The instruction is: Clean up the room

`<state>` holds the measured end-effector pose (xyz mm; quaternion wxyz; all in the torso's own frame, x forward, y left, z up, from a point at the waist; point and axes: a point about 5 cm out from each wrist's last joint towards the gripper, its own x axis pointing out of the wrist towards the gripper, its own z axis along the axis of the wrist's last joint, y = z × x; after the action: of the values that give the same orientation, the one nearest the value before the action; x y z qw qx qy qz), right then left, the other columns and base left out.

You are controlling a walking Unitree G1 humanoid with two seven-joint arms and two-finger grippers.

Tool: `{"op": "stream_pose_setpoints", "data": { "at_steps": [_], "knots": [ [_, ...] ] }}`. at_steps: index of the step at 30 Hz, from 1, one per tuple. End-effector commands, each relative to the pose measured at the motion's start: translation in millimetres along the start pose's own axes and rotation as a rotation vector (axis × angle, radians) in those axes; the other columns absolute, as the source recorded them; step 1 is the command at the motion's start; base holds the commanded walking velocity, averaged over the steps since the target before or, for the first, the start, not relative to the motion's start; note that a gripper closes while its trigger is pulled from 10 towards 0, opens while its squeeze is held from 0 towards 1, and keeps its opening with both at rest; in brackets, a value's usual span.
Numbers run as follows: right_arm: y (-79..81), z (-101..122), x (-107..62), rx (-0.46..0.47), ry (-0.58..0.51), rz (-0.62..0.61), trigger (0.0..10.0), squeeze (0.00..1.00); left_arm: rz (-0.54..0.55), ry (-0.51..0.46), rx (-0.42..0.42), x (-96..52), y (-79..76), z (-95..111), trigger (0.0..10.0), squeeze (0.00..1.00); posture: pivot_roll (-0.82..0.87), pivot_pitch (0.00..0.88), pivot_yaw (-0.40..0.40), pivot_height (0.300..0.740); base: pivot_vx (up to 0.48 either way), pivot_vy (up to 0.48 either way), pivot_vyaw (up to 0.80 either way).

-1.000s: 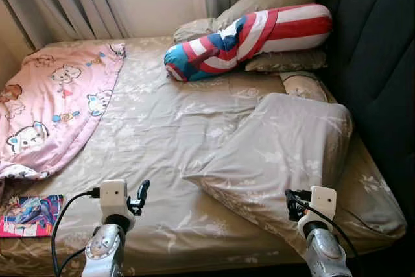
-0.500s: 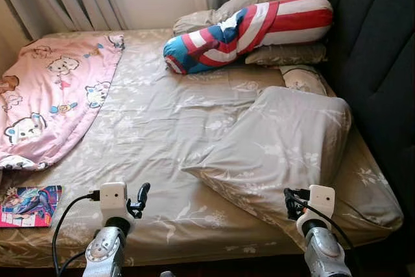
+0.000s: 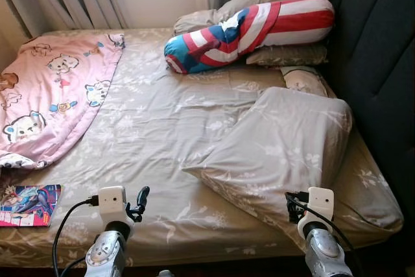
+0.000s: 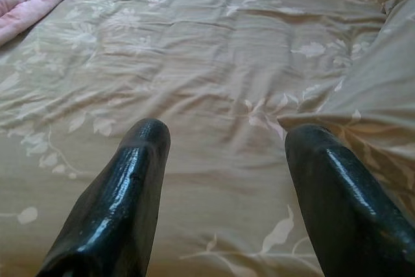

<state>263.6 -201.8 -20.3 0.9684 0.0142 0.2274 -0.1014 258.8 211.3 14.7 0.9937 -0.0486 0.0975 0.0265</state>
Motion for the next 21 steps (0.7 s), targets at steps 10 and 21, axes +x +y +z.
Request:
{"op": "stream_pose_setpoints", "data": {
  "at_steps": [10, 21],
  "knots": [
    [-1.4, -13.4, -3.9, -0.012, 0.073, -0.036, 10.0, 0.00, 0.002, 0.039, 0.022, -9.7, 4.6, -11.8, 10.0, 0.00, 0.04, 0.103, 0.027, 0.676, 0.218, 0.000, 0.00],
    [-11.5, -19.0, -4.4, 0.125, 0.135, -0.116, 10.0, 1.00, 0.012, 0.034, 0.046, -23.2, 18.7, -10.7, 10.0, 0.00, 0.09, 0.173, 0.044, 0.676, 0.000, 0.000, 0.00]
  ]
}}
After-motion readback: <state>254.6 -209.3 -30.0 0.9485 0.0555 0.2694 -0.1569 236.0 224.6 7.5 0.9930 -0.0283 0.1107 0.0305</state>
